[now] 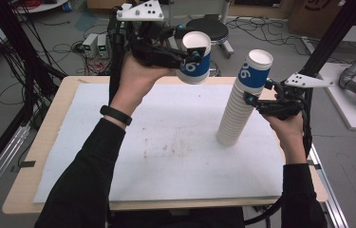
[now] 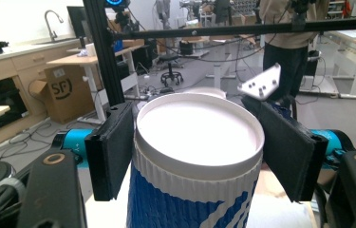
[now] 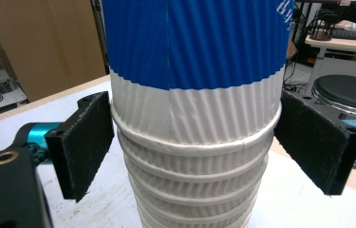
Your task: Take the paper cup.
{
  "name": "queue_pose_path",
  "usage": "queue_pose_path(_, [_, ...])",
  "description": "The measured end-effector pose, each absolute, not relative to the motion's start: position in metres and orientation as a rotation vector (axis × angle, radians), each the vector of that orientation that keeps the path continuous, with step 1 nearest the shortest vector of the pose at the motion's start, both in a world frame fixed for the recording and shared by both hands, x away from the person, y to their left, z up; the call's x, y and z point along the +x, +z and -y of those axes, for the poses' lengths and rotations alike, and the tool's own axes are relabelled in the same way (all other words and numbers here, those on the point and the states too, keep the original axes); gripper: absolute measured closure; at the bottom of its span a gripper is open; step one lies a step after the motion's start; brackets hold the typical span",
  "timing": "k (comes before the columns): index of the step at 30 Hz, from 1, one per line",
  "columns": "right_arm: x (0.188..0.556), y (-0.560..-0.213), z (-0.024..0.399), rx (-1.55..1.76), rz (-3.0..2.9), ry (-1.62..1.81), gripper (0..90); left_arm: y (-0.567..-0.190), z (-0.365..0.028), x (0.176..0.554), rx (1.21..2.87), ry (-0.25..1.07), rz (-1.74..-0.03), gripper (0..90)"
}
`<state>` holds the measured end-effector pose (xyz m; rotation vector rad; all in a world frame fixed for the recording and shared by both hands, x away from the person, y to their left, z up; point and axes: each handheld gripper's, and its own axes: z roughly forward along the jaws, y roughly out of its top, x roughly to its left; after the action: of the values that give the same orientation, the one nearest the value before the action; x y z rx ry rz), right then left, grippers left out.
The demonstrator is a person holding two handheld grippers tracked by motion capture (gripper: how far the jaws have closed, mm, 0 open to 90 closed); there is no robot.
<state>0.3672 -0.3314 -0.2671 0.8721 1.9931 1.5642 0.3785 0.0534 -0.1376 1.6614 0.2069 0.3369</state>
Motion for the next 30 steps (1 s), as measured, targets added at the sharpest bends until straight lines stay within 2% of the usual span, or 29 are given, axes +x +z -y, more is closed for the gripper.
queue_pose_path(12, [0.366, -0.267, 0.331, 0.878, -1.992, 1.557, 13.5, -0.17, -0.072, 0.366, 1.717, 0.313, -0.221, 30.0])
queue_pose_path(30, [0.361, -0.266, 0.336, 0.871, -1.978, 1.581, 13.4, -0.229, -0.105, 0.353, 1.689, 0.266, -0.287, 30.0])
